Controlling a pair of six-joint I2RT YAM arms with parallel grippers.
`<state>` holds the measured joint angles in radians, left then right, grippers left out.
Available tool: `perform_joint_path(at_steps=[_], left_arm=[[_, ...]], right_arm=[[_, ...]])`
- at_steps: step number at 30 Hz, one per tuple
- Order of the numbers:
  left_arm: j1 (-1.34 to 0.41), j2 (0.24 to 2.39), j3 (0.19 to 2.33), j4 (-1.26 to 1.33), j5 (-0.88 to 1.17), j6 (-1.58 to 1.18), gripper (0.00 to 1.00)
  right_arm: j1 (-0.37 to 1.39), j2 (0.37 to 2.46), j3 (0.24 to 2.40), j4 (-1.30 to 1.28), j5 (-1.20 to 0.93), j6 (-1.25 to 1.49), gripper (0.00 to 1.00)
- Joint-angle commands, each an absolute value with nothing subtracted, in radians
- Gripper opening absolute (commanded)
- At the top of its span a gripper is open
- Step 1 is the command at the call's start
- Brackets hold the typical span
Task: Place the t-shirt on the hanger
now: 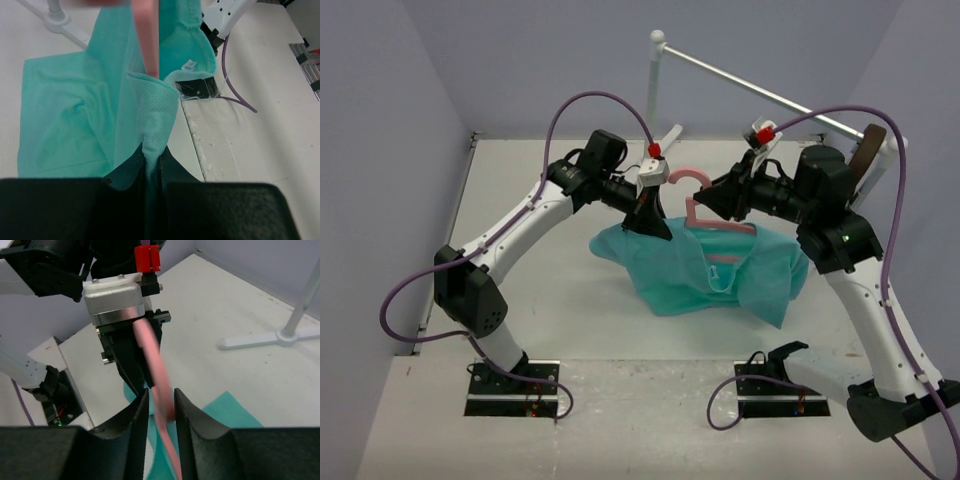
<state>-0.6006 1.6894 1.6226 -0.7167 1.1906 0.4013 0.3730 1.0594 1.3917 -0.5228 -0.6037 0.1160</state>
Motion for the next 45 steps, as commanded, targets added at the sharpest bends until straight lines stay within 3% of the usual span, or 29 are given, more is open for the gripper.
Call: perform_joint_path(at_steps=[1, 4, 6, 7, 9, 10, 12, 14, 16, 21, 23, 25, 26, 27, 28, 31, 34, 35, 37, 39, 40, 45], left_arm=[[-0.611, 1.662, 1.675, -0.750, 1.248, 0.469, 0.00], [-0.611, 1.651, 1.672, -0.746, 1.227, 0.467, 0.00], [-0.612, 1.644, 1.672, -0.747, 1.233, 0.469, 0.00], [-0.611, 1.645, 1.675, -0.745, 1.238, 0.467, 0.00], [-0.611, 1.653, 1.686, -0.743, 1.249, 0.458, 0.00], [-0.611, 1.657, 1.691, -0.746, 1.255, 0.456, 0.02], [-0.611, 1.660, 1.697, -0.750, 1.258, 0.446, 0.26], [-0.604, 1.643, 1.696, -0.720, 1.175, 0.375, 0.92], [-0.575, 1.599, 1.662, -0.676, 1.044, 0.330, 1.00], [-0.368, 1.398, 1.414, -0.456, 1.004, 0.186, 1.00], [-0.300, 1.352, 1.344, -0.390, 1.021, 0.153, 0.97], [-0.242, 1.337, 1.267, -0.318, 1.033, 0.122, 0.88], [-0.227, 1.349, 1.265, -0.312, 1.042, 0.113, 0.83], [-0.218, 1.370, 1.267, -0.298, 1.070, 0.098, 0.71], [-0.212, 1.394, 1.271, -0.282, 1.090, 0.069, 0.67], [-0.197, 1.444, 1.278, -0.189, 1.158, 0.007, 0.72], [-0.193, 1.446, 1.246, -0.089, 1.303, -0.055, 0.70], [-0.193, 1.440, 1.227, -0.046, 1.328, -0.078, 0.65], [-0.193, 1.421, 1.181, 0.027, 1.345, -0.123, 0.40], [-0.193, 1.419, 1.160, 0.038, 1.343, -0.122, 0.08], [-0.192, 1.420, 1.153, 0.037, 1.332, -0.121, 0.01], [-0.176, 1.432, 1.197, -0.053, 1.212, -0.102, 0.00]], right_arm=[[0.380, 1.089, 1.436, -0.431, -0.682, 0.128, 0.25], [0.379, 1.049, 1.407, -0.441, -0.561, 0.134, 0.56], [0.374, 1.017, 1.353, -0.415, -0.540, 0.134, 0.61], [0.372, 1.005, 1.340, -0.395, -0.572, 0.131, 0.54], [0.367, 1.012, 1.338, -0.370, -0.716, 0.130, 0.00], [0.366, 1.021, 1.339, -0.363, -0.757, 0.131, 0.00], [0.350, 1.038, 1.329, -0.326, -0.849, 0.144, 0.00], [0.307, 1.037, 1.328, -0.300, -0.874, 0.180, 0.00], [0.243, 1.002, 1.315, -0.272, -0.887, 0.215, 0.00], [0.113, 0.931, 1.294, -0.199, -0.962, 0.276, 0.00], [0.099, 0.929, 1.312, -0.196, -0.980, 0.285, 0.00], [0.080, 0.929, 1.331, -0.196, -1.006, 0.289, 0.00], [0.072, 0.930, 1.337, -0.195, -1.019, 0.288, 0.00], [0.070, 0.931, 1.342, -0.194, -1.023, 0.287, 0.00], [0.067, 0.933, 1.347, -0.193, -1.034, 0.286, 0.00], [0.062, 0.943, 1.354, -0.189, -1.061, 0.286, 0.00], [0.047, 0.950, 1.357, -0.190, -1.052, 0.287, 0.00], [0.042, 0.951, 1.359, -0.189, -1.051, 0.288, 0.00], [0.028, 0.960, 1.368, -0.186, -1.049, 0.294, 0.00], [0.017, 0.967, 1.370, -0.166, -1.062, 0.318, 0.00], [0.014, 0.968, 1.370, -0.154, -1.067, 0.339, 0.00], [0.005, 0.961, 1.370, -0.138, -1.062, 0.349, 0.00]])
